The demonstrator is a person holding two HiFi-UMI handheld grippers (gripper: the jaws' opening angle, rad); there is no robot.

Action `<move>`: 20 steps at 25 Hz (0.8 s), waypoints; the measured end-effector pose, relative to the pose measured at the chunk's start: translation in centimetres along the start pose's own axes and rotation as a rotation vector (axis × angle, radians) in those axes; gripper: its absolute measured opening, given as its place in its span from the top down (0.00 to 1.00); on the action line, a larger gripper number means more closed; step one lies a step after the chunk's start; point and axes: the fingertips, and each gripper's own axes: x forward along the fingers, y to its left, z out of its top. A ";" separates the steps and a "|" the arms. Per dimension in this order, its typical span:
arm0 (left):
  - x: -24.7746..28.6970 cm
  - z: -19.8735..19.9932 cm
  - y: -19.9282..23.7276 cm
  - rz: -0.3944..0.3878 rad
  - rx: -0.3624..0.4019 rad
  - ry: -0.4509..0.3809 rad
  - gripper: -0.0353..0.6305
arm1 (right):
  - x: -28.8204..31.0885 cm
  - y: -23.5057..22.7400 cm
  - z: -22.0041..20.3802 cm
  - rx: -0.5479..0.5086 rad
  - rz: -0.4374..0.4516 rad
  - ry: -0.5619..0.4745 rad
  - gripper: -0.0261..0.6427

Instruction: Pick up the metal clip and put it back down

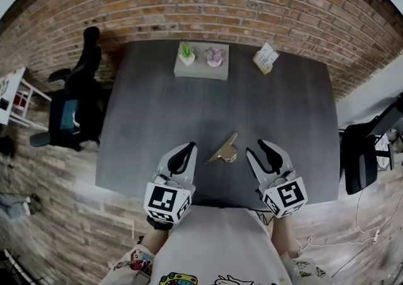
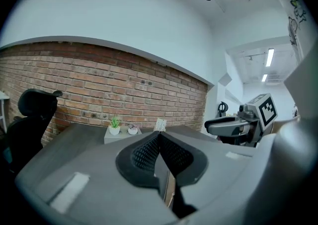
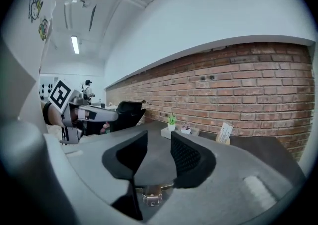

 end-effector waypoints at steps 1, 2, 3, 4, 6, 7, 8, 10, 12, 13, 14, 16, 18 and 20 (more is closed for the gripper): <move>0.0 -0.1 -0.1 -0.002 0.000 0.002 0.95 | -0.4 -0.1 0.3 0.008 -0.008 -0.011 0.75; 0.0 -0.2 -0.3 -0.004 0.000 0.004 0.95 | -0.8 -0.3 0.6 0.013 -0.014 -0.019 0.77; -0.1 -0.3 -0.4 -0.007 -0.001 0.006 0.95 | -1.2 -0.4 0.8 0.019 -0.018 -0.028 0.79; -0.1 -0.4 -0.6 -0.011 -0.003 0.009 0.95 | -1.5 -0.6 1.1 0.025 -0.022 -0.038 0.80; -0.1 -0.5 -0.9 -0.020 -0.007 0.016 0.95 | -2.0 -0.9 1.4 0.036 -0.031 -0.055 0.83; 0.0 -0.5 -1.0 -0.024 -0.007 0.020 0.95 | -2.2 -1.1 1.5 0.037 -0.038 -0.062 0.86; 0.0 -0.5 -1.1 -0.027 -0.008 0.023 0.95 | -2.4 -1.4 1.6 0.034 -0.048 -0.067 0.88; 0.2 -0.5 -1.2 -0.031 -0.011 0.029 0.95 | -2.7 -2.0 1.8 0.029 -0.073 -0.076 0.92; 0.6 -0.5 -1.1 -0.032 -0.015 0.035 0.95 | -2.9 -2.6 1.9 0.035 -0.089 -0.086 0.96; 0.8 -0.5 -1.0 -0.030 -0.017 0.038 0.95 | -2.9 -2.9 1.9 0.040 -0.092 -0.090 0.96; 0.9 -0.4 -0.9 -0.027 -0.021 0.040 0.95 | -2.9 -3.1 1.8 0.046 -0.093 -0.093 0.96; 1.3 -0.4 -0.6 -0.022 -0.025 0.042 0.95 | -2.7 -3.5 1.8 0.053 -0.094 -0.095 0.96; 1.6 -0.4 -0.4 -0.018 -0.025 0.049 0.95 | -2.5 -3.8 1.6 0.058 -0.093 -0.090 0.96; 1.9 -0.5 -0.3 -0.018 -0.024 0.056 0.95 | -2.4 -4.1 1.5 0.063 -0.093 -0.082 0.96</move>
